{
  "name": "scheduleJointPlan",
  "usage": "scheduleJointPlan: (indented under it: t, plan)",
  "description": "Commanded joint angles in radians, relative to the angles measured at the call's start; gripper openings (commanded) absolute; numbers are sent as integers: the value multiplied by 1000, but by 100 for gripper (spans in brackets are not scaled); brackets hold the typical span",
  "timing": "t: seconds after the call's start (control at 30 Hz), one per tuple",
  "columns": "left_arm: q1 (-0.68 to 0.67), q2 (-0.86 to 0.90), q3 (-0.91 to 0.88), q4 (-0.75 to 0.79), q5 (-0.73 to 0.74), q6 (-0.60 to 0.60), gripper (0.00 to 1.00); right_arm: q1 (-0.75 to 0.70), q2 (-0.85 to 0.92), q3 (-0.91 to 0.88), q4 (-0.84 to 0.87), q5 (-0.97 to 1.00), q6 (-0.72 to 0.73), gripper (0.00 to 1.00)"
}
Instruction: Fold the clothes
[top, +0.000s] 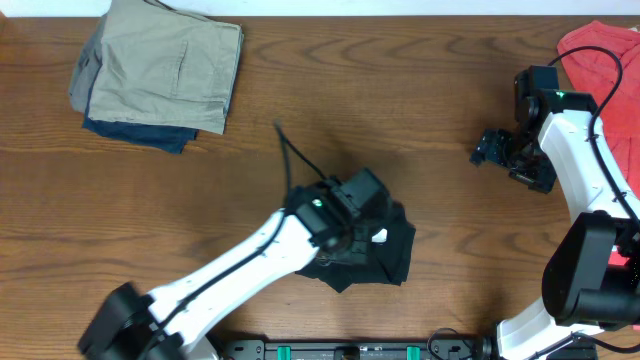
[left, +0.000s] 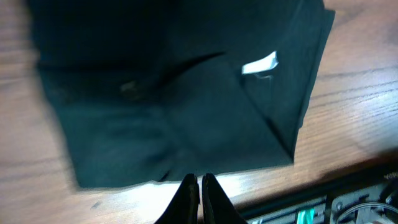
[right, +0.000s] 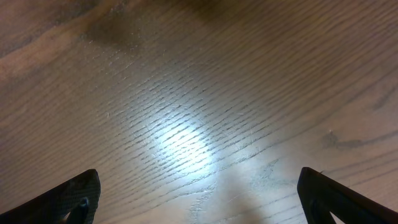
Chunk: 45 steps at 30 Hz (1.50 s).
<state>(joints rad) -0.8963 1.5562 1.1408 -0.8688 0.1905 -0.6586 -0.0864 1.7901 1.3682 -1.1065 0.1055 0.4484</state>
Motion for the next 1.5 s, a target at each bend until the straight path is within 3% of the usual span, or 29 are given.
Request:
scheduleJointPlan:
  t: [0.0,0.27,0.53,0.8,1.03,1.1,1.27,1.47]
  plan:
    - [-35,73,-28,53,90,-24,6,-4,-13,12,-1,7,11,99]
    - [-148,268,-28,219,274,-29,7,-4,-13,12,-1,7,11,99]
    - [-198,375,-28,274,291,-72,7,-4,-13,12,-1,7,11,99]
    - [-197,330,-10,276,376,11,6,-4,-13,12,-1,7,11,99]
    - [-175,159,12,270,400,68,6,-4,-13,12,-1,7,11,99]
    - [-148,104,12,256,378,82,6,-4,-13,12,-1,7,11,99]
    - [-43,-13,11,165,98,82,6,-4,-13,12,-1,7,11,99]
    - [24,5,8,190,-106,78,6,-4,-13,12,-1,7,11,99]
